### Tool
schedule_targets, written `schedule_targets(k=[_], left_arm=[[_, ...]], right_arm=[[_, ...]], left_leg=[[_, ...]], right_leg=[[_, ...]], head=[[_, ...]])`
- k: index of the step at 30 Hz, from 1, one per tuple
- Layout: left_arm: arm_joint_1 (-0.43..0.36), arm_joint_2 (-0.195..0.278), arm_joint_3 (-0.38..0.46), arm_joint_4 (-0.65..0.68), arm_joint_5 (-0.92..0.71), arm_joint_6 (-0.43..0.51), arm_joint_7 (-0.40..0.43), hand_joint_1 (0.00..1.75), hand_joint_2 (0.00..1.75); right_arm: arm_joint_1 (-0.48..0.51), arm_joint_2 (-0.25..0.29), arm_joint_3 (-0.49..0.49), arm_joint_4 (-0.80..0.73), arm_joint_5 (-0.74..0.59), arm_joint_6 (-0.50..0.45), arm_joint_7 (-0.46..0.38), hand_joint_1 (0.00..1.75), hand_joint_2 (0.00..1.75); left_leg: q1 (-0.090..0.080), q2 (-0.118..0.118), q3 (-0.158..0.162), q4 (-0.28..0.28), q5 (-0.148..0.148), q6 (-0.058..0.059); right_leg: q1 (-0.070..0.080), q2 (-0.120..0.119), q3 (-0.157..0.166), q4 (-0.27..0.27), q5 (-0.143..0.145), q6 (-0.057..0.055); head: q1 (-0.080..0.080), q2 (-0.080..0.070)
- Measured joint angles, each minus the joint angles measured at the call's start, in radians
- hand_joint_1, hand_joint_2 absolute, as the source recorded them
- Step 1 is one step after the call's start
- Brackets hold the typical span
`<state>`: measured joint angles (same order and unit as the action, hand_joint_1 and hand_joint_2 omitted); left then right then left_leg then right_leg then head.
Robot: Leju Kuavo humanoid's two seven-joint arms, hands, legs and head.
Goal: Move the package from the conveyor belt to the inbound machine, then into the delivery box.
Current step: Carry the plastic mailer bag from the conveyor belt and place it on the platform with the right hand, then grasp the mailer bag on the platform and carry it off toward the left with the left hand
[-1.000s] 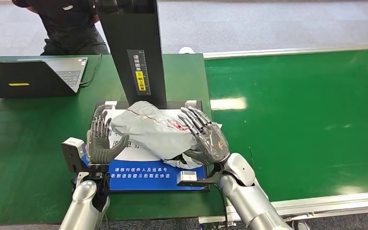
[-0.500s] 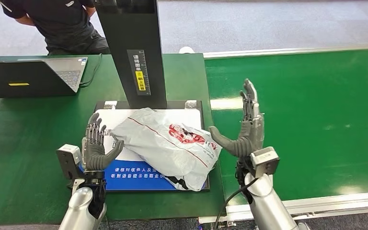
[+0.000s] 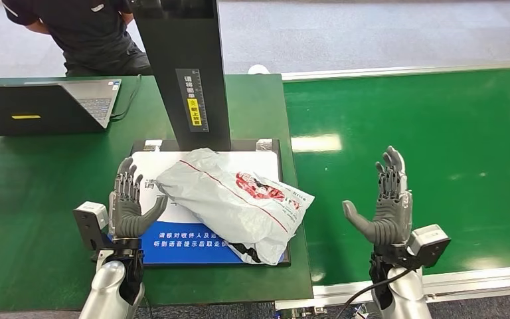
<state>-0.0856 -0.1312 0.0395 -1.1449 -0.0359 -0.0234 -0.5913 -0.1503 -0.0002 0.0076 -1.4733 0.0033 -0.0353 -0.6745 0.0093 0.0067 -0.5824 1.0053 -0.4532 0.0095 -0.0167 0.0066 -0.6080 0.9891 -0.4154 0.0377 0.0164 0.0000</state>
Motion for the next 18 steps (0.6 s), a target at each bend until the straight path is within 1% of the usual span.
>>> schedule_targets(k=[6, 11, 18], left_arm=[[0.006, 0.000, 0.007, -0.015, -0.013, -0.009, 0.010, 0.00, 1.75], [0.009, -0.002, 0.019, -0.024, -0.028, -0.022, 0.020, 0.00, 1.75], [0.009, -0.004, 0.024, -0.026, -0.039, -0.031, 0.024, 0.00, 1.75]], right_arm=[[0.050, 0.019, -0.077, -0.052, -0.011, 0.090, 0.013, 0.00, 1.75], [0.079, 0.036, -0.099, -0.083, 0.035, 0.167, 0.041, 0.00, 1.75], [0.087, 0.052, -0.100, -0.086, 0.113, 0.190, 0.057, 0.00, 1.75]], left_leg=[[0.000, 0.000, 0.000, 0.000, 0.000, 0.000], [0.000, 0.000, 0.000, 0.000, 0.000, 0.000], [0.000, 0.000, 0.000, 0.000, 0.000, 0.000]], right_leg=[[0.000, 0.000, 0.000, 0.000, 0.000, 0.000], [0.000, 0.000, 0.000, 0.000, 0.000, 0.000], [0.000, 0.000, 0.000, 0.000, 0.000, 0.000]], head=[[0.000, 0.000], [0.000, 0.000], [0.000, 0.000]])
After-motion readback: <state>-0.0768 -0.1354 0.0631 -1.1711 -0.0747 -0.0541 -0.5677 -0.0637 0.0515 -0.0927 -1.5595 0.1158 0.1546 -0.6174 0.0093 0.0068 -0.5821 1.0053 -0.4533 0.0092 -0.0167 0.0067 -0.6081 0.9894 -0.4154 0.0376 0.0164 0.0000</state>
